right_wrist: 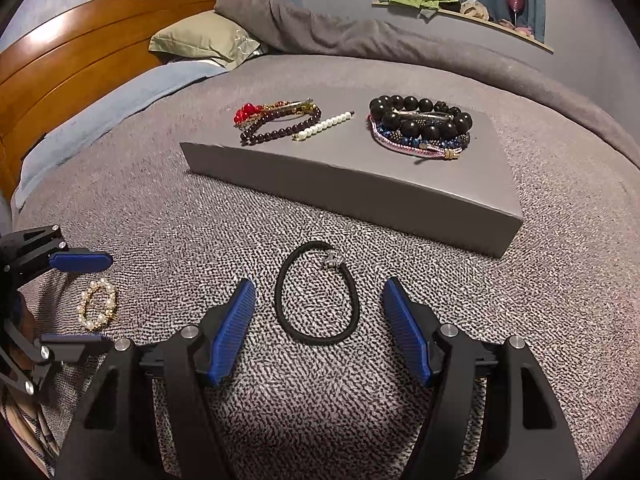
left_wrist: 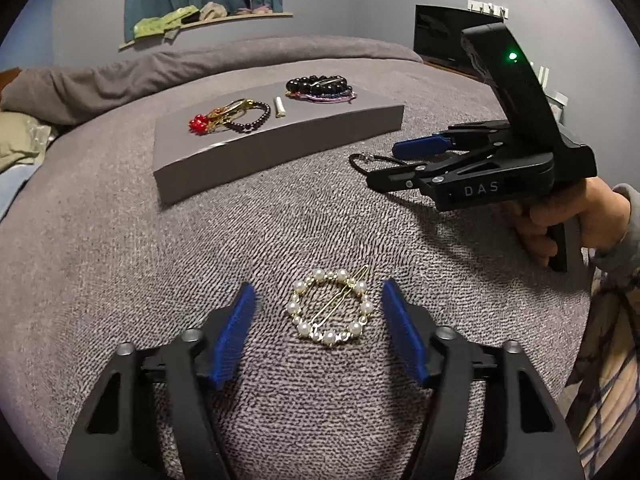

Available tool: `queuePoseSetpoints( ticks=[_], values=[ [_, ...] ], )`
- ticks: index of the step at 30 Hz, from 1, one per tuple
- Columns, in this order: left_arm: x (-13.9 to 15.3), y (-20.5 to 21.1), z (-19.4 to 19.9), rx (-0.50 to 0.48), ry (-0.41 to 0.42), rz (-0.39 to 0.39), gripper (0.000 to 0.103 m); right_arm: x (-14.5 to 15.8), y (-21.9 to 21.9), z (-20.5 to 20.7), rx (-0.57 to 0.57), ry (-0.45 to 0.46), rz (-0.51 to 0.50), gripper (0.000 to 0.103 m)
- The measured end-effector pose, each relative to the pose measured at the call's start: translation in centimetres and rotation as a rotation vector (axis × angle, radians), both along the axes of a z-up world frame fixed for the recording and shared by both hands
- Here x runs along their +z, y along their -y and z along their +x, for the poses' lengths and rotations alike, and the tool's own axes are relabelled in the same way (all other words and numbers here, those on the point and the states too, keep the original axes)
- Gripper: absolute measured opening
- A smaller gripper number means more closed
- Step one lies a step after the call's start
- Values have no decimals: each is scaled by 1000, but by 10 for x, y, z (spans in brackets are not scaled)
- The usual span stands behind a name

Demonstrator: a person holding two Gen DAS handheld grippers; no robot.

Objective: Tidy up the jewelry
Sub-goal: 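Grasp the round pearl hair clip with the left gripper while the right grasps the black hair tie, then lift the round pearl clip and hair tie and carry them over the box lid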

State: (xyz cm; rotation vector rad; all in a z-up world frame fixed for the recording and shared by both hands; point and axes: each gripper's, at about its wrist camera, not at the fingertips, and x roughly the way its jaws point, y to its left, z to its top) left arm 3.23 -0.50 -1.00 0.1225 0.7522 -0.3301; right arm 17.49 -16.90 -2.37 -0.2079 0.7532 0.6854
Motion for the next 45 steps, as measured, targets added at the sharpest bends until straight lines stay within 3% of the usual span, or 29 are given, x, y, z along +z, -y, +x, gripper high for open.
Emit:
queuePoseSetpoints(
  ticks=[4, 9, 11, 16, 45],
  values=[
    [2, -5, -4, -14, -2, -25, 43, -1, -4, 2, 5, -4, -14, 65],
    [3, -3, -8, -30, 11, -21, 42, -2, -9, 3, 26, -14, -12, 42],
    [5, -2, -9, -30, 23, -25, 42, -2, -10, 3, 31, -18, -7, 24],
    [10, -1, -7, -29, 33, -38, 42, -2, -6, 3, 27, -19, 7, 8],
    [35, 6, 54, 43, 88, -69, 42, 38, 3, 2, 24, 40, 128, 7]
  ],
)
